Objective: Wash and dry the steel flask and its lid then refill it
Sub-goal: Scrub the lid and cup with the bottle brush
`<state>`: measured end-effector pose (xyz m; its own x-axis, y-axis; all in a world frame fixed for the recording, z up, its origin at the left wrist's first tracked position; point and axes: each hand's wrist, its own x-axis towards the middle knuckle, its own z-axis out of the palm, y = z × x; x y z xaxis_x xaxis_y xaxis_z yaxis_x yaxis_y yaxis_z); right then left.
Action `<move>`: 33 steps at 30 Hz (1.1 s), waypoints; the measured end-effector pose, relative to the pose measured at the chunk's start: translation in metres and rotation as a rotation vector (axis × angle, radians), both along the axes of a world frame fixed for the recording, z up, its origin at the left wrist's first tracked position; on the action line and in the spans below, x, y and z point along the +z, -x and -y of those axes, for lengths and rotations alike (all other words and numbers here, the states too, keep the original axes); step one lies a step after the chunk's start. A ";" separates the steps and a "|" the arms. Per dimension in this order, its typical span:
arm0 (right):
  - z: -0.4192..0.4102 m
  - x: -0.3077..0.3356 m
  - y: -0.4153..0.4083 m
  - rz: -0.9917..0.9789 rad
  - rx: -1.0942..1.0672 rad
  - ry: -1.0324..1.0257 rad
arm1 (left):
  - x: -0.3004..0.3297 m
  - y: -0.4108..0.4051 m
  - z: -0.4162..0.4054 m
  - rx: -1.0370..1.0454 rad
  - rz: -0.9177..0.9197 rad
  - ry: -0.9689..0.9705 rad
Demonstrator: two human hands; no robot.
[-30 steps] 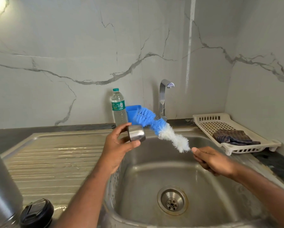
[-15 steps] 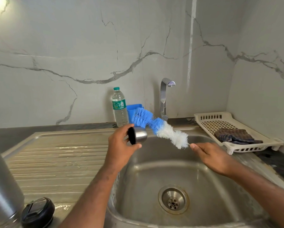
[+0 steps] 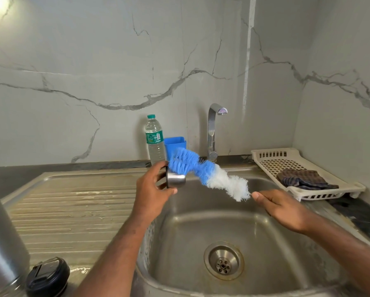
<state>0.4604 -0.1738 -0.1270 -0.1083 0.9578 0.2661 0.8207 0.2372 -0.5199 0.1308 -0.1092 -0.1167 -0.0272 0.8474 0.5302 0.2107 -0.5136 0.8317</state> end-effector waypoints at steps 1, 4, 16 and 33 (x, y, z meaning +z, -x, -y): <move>0.000 0.000 0.001 0.002 0.004 -0.004 | 0.001 0.001 0.001 -0.026 0.013 0.022; -0.007 -0.004 0.005 -0.048 0.004 0.023 | 0.005 0.001 0.003 -0.164 0.125 0.079; -0.004 0.002 0.016 -0.004 0.067 -0.097 | 0.019 -0.012 0.016 -0.248 0.741 0.463; -0.014 -0.006 -0.001 0.101 0.020 -0.206 | 0.008 -0.013 0.009 -0.007 0.407 0.226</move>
<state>0.4609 -0.1602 -0.1334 -0.1625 0.8820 0.4424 0.8604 0.3461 -0.3740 0.1442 -0.1181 -0.1082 -0.1886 0.9413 0.2799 -0.1584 -0.3104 0.9373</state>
